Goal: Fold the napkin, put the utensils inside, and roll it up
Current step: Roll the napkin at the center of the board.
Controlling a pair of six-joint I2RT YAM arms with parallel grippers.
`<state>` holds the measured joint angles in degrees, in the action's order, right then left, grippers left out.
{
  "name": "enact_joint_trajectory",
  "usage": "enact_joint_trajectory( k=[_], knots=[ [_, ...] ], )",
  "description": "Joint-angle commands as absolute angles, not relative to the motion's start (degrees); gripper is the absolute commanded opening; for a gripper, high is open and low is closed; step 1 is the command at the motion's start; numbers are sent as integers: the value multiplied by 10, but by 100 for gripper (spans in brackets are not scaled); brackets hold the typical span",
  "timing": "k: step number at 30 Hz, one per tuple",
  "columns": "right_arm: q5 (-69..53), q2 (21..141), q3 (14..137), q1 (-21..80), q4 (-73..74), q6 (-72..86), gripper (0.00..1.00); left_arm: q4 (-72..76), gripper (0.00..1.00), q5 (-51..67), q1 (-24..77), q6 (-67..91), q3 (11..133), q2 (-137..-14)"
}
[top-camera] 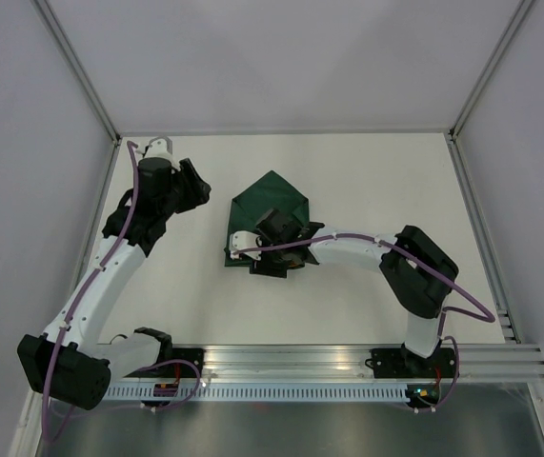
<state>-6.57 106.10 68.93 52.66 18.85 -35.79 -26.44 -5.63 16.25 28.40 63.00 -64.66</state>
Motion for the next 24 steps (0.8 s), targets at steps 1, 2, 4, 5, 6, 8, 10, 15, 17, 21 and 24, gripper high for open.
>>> enact_joint_trajectory(
  k=[1,2,4,5,6,8,10,15,17,21,24],
  knots=[
    [-54,1075,682,528,167,-366,70,-250,60,-41,163,263,623,-635],
    [-53,1078,678,529,162,-366,70,-249,60,-41,164,261,622,-634],
    [-49,1082,676,529,159,-367,69,-250,59,-44,163,258,620,-633],
    [-47,1088,676,529,155,-369,69,-250,59,-44,163,258,618,-633],
    [-43,1090,676,528,153,-371,68,-250,59,-44,164,258,616,-631],
    [-36,1096,673,528,144,-373,67,-250,59,-44,163,256,613,-632],
    [-33,1100,673,527,143,-378,66,-250,59,-44,163,256,611,-631],
    [-38,1111,677,519,148,-381,62,-246,59,-34,164,251,606,-630],
    [-43,1111,675,516,153,-382,61,-245,59,-29,164,248,603,-630],
    [-54,1111,671,512,164,-384,58,-241,60,-26,165,247,586,-626],
    [-60,1115,668,509,172,-388,56,-236,60,-21,165,246,577,-623]
  ],
)
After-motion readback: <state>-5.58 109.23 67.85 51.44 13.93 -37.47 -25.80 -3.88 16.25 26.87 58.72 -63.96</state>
